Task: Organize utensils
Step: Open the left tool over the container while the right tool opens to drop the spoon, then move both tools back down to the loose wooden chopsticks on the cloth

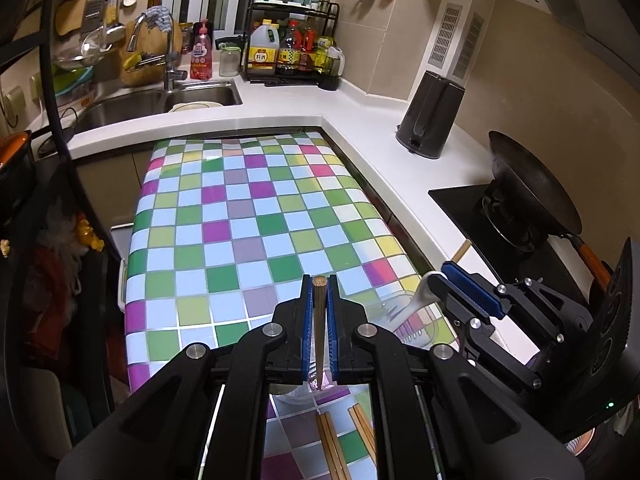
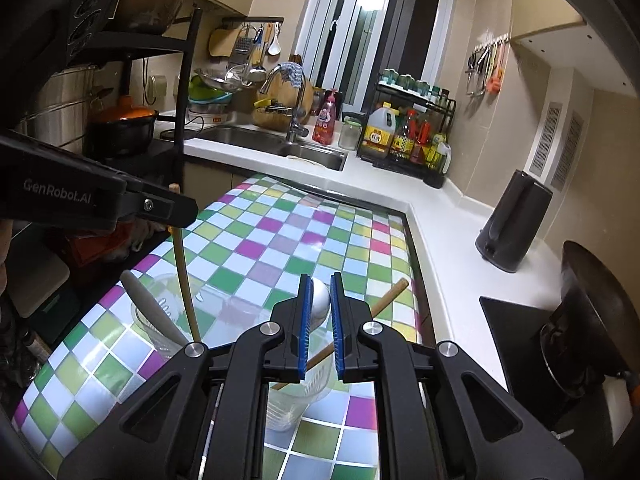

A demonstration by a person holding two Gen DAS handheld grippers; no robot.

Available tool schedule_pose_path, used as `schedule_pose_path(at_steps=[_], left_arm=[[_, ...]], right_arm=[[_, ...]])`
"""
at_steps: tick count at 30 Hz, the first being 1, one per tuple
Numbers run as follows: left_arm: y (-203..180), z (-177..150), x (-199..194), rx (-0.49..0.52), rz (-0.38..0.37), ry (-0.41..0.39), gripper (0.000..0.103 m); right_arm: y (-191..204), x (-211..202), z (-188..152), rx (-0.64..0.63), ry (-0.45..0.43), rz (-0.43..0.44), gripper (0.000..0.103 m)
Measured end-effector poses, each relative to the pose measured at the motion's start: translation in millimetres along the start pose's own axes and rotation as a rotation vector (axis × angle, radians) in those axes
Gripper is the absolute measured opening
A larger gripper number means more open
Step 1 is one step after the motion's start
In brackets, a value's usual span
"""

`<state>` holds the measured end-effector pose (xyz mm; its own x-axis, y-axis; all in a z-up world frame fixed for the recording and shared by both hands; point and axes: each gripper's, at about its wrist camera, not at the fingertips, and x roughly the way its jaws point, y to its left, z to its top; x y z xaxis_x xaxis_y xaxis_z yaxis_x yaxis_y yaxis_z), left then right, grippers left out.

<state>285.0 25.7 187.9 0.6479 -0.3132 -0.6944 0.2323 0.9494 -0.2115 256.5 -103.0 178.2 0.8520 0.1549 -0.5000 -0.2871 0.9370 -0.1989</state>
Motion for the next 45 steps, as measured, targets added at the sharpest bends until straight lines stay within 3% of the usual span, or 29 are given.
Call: schedule_pose_path(at_steps=[1, 3, 4, 10, 14, 19, 23, 25, 27, 28, 35, 45], left_arm=[[1, 1, 0, -0.004, -0.002, 0.000, 0.013], [3, 2, -5, -0.012, 0.009, -0.026, 0.040], [3, 3, -10, -0.010, 0.017, -0.047, 0.042], [0, 2, -45, -0.003, 0.046, -0.151, 0.042], [-8, -16, -73, 0.007, 0.069, -0.228, 0.042], [-25, -73, -99, 0.029, 0.101, -0.311, 0.038], [-38, -134, -102, 0.043, 0.121, -0.336, 0.022], [-42, -164, -98, 0.052, 0.132, -0.338, 0.016], [-46, -192, -90, 0.052, 0.145, -0.326, 0.012], [-48, -207, -86, 0.055, 0.146, -0.317, 0.011], [-53, -281, -55, 0.074, 0.132, -0.198, 0.011], [-40, -303, -48, -0.001, 0.129, -0.128, 0.011]], right_arm=[[0, -3, 0, -0.002, -0.003, -0.010, 0.018], [-3, -11, 2, 0.010, -0.021, -0.020, 0.042], [-5, -15, 3, 0.015, -0.030, -0.025, 0.043], [-17, -50, 7, 0.062, -0.092, -0.050, 0.043], [-19, -84, -2, 0.099, -0.151, -0.055, 0.043], [-14, -129, -37, 0.177, -0.200, -0.047, 0.043], [2, -152, -76, 0.203, -0.197, -0.039, 0.042], [12, -157, -98, 0.215, -0.179, -0.018, 0.031], [20, -159, -118, 0.238, -0.144, 0.004, 0.013], [25, -158, -131, 0.252, -0.118, 0.017, 0.011], [50, -151, -201, 0.290, 0.019, 0.050, 0.010], [62, -140, -248, 0.334, 0.086, 0.082, 0.010]])
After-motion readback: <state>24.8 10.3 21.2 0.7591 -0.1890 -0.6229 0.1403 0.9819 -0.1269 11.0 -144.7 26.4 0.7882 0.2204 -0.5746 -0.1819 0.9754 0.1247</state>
